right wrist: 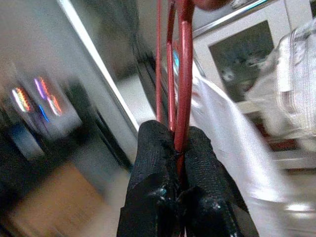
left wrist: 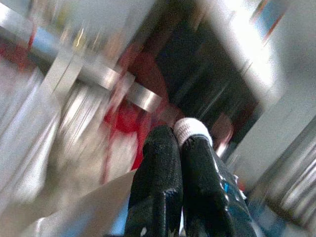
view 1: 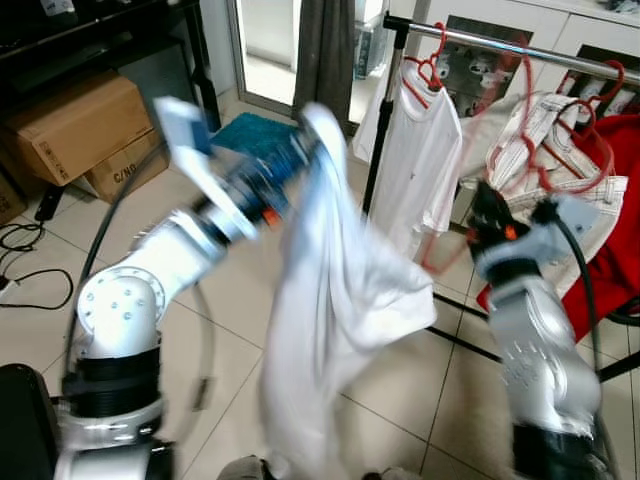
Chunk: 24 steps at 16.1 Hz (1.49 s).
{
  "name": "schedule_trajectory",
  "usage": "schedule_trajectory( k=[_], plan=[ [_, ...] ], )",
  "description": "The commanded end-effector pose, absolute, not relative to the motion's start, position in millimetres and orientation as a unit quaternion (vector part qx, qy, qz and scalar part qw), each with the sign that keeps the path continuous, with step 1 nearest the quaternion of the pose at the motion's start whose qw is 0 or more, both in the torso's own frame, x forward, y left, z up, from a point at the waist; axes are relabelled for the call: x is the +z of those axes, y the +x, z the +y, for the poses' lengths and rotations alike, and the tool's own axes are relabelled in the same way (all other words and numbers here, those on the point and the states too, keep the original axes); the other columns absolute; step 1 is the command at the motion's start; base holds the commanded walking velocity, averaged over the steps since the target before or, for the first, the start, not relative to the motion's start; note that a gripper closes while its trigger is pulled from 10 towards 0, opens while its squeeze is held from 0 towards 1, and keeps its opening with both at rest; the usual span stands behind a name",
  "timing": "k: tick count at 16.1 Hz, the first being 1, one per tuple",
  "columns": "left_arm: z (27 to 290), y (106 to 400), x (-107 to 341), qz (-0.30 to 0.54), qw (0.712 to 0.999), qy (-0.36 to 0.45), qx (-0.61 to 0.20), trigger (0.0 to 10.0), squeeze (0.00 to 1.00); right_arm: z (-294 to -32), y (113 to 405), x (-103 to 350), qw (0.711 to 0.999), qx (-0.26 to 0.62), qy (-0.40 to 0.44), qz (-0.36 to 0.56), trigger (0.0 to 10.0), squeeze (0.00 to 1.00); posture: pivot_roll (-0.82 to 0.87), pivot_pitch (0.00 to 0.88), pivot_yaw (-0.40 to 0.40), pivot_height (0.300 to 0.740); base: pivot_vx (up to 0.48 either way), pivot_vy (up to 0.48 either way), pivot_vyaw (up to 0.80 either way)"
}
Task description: Hang hanger
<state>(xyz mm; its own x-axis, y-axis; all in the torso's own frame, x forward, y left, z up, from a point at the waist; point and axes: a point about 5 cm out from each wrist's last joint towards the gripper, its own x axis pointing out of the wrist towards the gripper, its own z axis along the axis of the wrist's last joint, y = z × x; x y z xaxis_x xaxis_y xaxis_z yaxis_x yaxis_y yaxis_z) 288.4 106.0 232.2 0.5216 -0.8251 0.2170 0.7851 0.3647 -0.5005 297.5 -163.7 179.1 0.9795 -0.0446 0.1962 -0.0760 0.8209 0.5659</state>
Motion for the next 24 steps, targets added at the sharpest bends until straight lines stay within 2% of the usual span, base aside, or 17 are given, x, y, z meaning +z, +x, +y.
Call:
schedule_trajectory(
  k=[1,2,4,5,6,7,9,10,12,14,16,18,19,21,22,23,24],
  plan=[
    [93,289,223,0.069,0.826,-0.269,-0.49,0.0,0.0,-168,301,194,0.919,0.003,0.368,-0.143,0.0,0.0,0.0,0.038,-0.004,0.74,0.0,0.0,0.0],
    [84,287,221,0.087,0.816,-0.269,-0.504,0.0,0.0,-171,309,204,0.877,-0.008,0.449,-0.173,0.0,0.0,0.0,0.039,0.0,0.74,0.0,0.0,0.0],
    [73,282,220,0.101,0.798,-0.258,-0.536,0.0,0.0,-178,316,213,0.831,-0.016,0.519,-0.2,0.0,0.0,0.0,0.039,0.008,0.74,0.0,0.0,0.0],
    [66,277,216,0.119,0.782,-0.249,-0.559,0.0,0.0,-189,324,224,0.779,-0.018,0.581,-0.234,0.0,0.0,0.0,0.037,0.013,0.74,0.0,0.0,0.0],
    [63,275,210,0.136,0.777,-0.238,-0.566,0.0,0.0,-199,329,233,0.73,-0.018,0.63,-0.264,0.0,0.0,0.0,0.034,0.018,0.74,0.0,0.0,0.0],
    [64,275,202,0.152,0.779,-0.223,-0.566,0.0,0.0,-208,332,239,0.681,-0.013,0.674,-0.288,0.0,0.0,0.0,0.032,0.018,0.74,0.0,0.0,0.0],
    [68,273,192,0.172,0.78,-0.211,-0.563,0.0,0.0,-220,334,245,0.63,0.0,0.709,-0.317,0.0,0.0,0.0,0.034,0.018,0.74,0.0,0.0,0.0],
    [70,271,181,0.193,0.788,-0.171,-0.559,0.0,0.0,-223,334,249,0.599,0.013,0.73,-0.33,0.0,0.0,0.0,0.034,0.018,0.74,0.0,0.0,0.0],
    [86,273,154,0.237,0.819,-0.094,-0.514,0.0,0.0,-223,333,255,0.587,0.034,0.734,-0.341,0.0,0.0,0.0,0.038,0.016,0.74,0.0,0.0,0.0],
    [121,279,125,0.283,0.858,-0.02,-0.429,0.0,0.0,-225,332,260,0.588,0.044,0.729,-0.347,0.0,0.0,0.0,0.038,0.017,0.74,0.0,0.0,0.0],
    [147,275,107,0.32,0.865,0.017,-0.387,0.0,0.0,-230,330,261,0.612,0.033,0.708,-0.351,0.0,0.0,0.01,0.037,0.012,0.74,0.0,0.0,0.0],
    [190,255,92,0.368,0.858,0.061,-0.353,0.0,0.0,-245,328,255,0.724,-0.028,0.601,-0.338,0.0,0.0,0.02,0.036,0.002,0.74,0.0,0.0,0.0],
    [199,247,97,0.369,0.855,0.056,-0.36,0.0,0.0,-251,326,250,0.791,-0.067,0.517,-0.321,0.0,0.0,0.02,0.037,-0.001,0.74,0.0,0.0,0.0],
    [198,248,116,0.313,0.861,0.025,-0.399,0.0,0.0,-244,325,243,0.887,-0.078,0.362,-0.275,0.0,0.0,0.01,0.038,-0.002,0.74,0.0,0.0,0.0],
    [195,252,133,0.268,0.866,0.003,-0.422,0.0,0.0,-235,325,232,0.925,-0.08,0.292,-0.231,0.0,0.0,0.01,0.039,-0.005,0.74,0.0,0.0,0.0],
    [193,256,142,0.241,0.871,-0.005,-0.428,0.0,0.0,-231,325,224,0.939,-0.079,0.265,-0.202,0.0,0.0,0.0,0.04,-0.007,0.74,0.0,0.0,0.0],
    [189,267,158,0.194,0.883,-0.011,-0.427,0.0,0.0,-219,324,210,0.968,-0.068,0.182,-0.157,0.0,0.0,0.01,0.039,-0.013,0.74,0.0,0.0,0.0]
  ],
)
